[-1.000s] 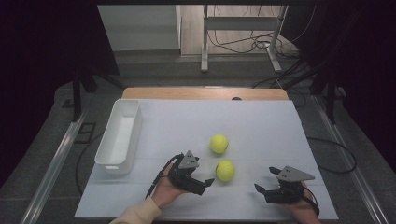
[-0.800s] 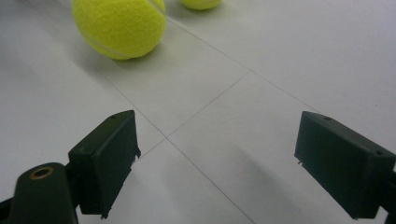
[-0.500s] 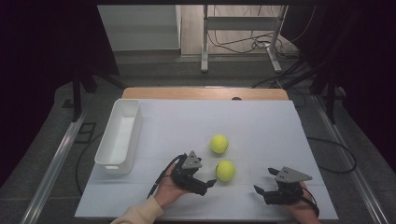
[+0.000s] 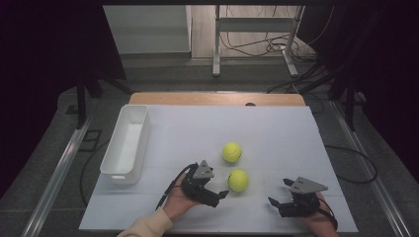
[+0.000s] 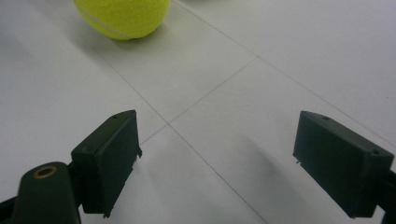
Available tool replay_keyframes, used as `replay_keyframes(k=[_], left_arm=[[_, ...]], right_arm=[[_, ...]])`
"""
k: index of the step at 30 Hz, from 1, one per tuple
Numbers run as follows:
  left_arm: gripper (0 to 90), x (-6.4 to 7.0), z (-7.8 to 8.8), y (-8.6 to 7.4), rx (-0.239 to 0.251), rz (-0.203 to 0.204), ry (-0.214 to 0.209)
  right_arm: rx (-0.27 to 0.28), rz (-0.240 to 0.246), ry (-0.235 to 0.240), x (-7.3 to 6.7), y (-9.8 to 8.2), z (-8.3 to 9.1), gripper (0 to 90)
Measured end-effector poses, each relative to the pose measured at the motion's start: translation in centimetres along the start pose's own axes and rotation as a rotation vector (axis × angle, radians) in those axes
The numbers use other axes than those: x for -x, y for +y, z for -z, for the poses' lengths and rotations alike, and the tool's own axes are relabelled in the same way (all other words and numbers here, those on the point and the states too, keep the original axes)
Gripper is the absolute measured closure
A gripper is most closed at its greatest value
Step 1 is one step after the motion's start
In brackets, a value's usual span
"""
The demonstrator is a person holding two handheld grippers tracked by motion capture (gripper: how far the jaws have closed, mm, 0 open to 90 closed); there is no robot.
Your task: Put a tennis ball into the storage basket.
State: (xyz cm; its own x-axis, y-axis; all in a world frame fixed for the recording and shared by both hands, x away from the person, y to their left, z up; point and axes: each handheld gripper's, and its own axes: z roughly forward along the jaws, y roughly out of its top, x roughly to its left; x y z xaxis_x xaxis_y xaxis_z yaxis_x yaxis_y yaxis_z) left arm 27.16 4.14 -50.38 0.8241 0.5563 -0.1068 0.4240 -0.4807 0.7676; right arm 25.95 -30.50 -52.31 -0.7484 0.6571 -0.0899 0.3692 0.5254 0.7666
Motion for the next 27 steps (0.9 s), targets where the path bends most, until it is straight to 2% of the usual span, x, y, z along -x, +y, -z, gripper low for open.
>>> replay_keyframes(k=[9,13,27], left_arm=[[7.7,0.07,-0.17,-0.20,-0.012,-0.003,0.001],[7.8,0.01,-0.47,-0.37,-0.038,0.000,0.004],[7.9,0.04,-0.70,-0.61,-0.052,-0.005,0.003]], right_arm=[[-0.008,0.007,0.005,-0.05,-0.01,-0.03,15.1],[-0.015,0.016,0.006,-0.11,-0.02,-0.11,15.1],[-0.032,0.028,0.012,-0.26,-0.05,-0.24,15.1]])
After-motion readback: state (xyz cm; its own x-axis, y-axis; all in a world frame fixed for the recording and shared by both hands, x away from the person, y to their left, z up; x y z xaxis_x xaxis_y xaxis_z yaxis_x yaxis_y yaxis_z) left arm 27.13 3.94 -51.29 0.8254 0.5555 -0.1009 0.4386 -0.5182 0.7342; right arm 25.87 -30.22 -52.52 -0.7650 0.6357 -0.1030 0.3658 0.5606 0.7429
